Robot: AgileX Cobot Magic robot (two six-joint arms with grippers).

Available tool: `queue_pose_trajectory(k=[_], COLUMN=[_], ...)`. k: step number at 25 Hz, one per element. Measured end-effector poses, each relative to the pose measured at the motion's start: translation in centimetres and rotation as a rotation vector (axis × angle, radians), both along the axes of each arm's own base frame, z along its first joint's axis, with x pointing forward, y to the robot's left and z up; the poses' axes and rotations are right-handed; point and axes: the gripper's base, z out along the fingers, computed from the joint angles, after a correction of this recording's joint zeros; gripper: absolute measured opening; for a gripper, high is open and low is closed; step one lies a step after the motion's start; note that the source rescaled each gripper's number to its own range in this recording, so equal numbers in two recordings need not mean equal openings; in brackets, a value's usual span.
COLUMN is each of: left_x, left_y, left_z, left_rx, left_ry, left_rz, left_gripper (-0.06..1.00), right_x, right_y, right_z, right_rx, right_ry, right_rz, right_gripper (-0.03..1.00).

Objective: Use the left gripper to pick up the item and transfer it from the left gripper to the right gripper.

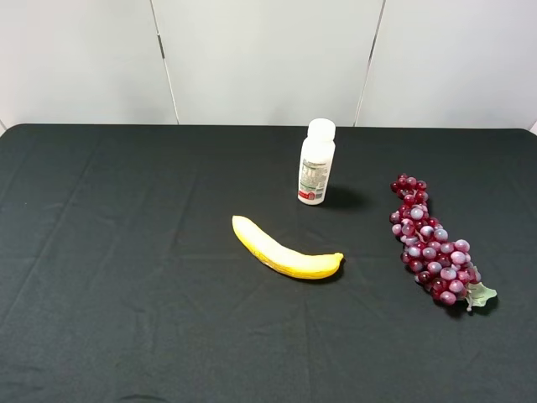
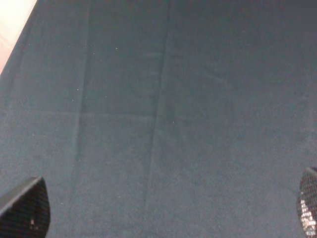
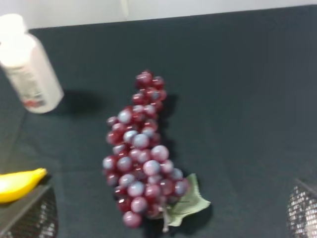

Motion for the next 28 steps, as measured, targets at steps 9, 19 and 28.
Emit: queue_pose_trajectory(k=[9,19,28], left_x=[0.00,0.00,0.00], left_y=[0.00,0.00,0.00], left_z=[0.00,0.00,0.00], left_rx=[0.000,0.000,0.000], left_ry=[0.000,0.000,0.000], left_rz=[0.000,0.000,0.000], left_gripper=[1.00,1.00,1.00], right_x=[0.04,0.05,0.05], right_y=[0.02,0.02,0.02], right_z=[0.04,0.06,0.06], right_rx=[0.000,0.000,0.001], right_ry=[-0.004,-0.007,-0.007], right_rz=[-0.050,-0.050,-0.050], right_gripper=[1.00,1.00,1.00])
